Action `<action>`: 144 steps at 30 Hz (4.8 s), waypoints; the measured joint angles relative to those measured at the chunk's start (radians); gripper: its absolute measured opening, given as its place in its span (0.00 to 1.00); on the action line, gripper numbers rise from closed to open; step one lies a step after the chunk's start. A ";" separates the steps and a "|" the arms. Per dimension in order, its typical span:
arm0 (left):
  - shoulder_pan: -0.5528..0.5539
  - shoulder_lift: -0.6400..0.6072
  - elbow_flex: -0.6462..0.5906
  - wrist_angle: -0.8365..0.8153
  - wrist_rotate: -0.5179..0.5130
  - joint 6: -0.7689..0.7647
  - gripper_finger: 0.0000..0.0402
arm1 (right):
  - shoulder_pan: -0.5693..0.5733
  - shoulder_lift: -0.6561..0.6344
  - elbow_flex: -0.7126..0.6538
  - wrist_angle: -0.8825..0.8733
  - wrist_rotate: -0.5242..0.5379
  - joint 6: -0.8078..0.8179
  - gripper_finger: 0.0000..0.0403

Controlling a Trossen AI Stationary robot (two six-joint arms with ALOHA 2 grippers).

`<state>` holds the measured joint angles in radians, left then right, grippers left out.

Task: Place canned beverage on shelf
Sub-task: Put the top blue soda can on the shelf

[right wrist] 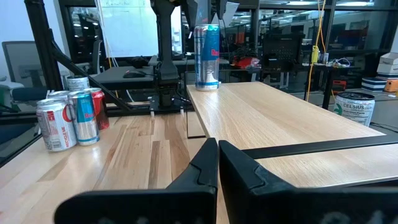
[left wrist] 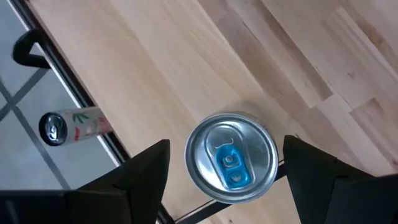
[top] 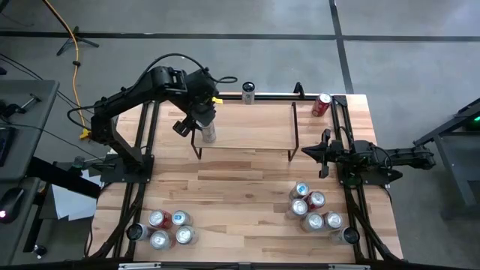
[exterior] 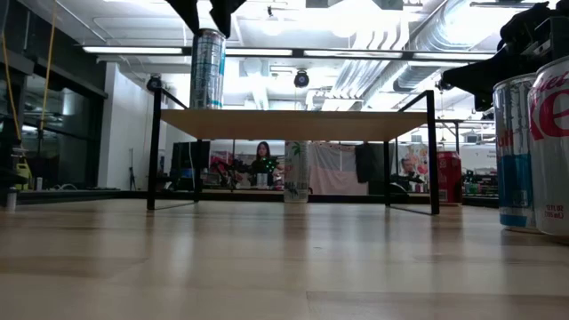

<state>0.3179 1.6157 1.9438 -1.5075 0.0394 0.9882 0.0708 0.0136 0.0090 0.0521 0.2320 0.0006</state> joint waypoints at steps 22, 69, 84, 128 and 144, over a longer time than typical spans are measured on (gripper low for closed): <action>0.017 0.016 -0.077 0.009 0.037 -0.034 0.62 | 0.000 0.000 0.000 0.000 0.000 0.000 0.00; 0.043 0.015 -0.077 0.015 -0.133 -1.038 0.46 | 0.000 0.000 0.000 0.000 0.000 0.000 0.00; 0.034 0.016 -0.077 0.009 -0.127 -0.973 0.64 | 0.000 0.000 0.000 0.000 0.000 0.000 0.00; -0.024 0.011 -0.019 0.045 -0.195 -0.007 0.67 | 0.000 0.000 0.000 0.000 0.000 0.000 0.00; 0.019 0.023 -0.019 0.055 -0.159 0.027 0.67 | 0.000 0.000 0.000 0.000 0.000 0.000 0.00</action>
<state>0.3367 1.6390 1.9247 -1.4527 -0.1193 1.0156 0.0708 0.0135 0.0090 0.0521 0.2320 0.0005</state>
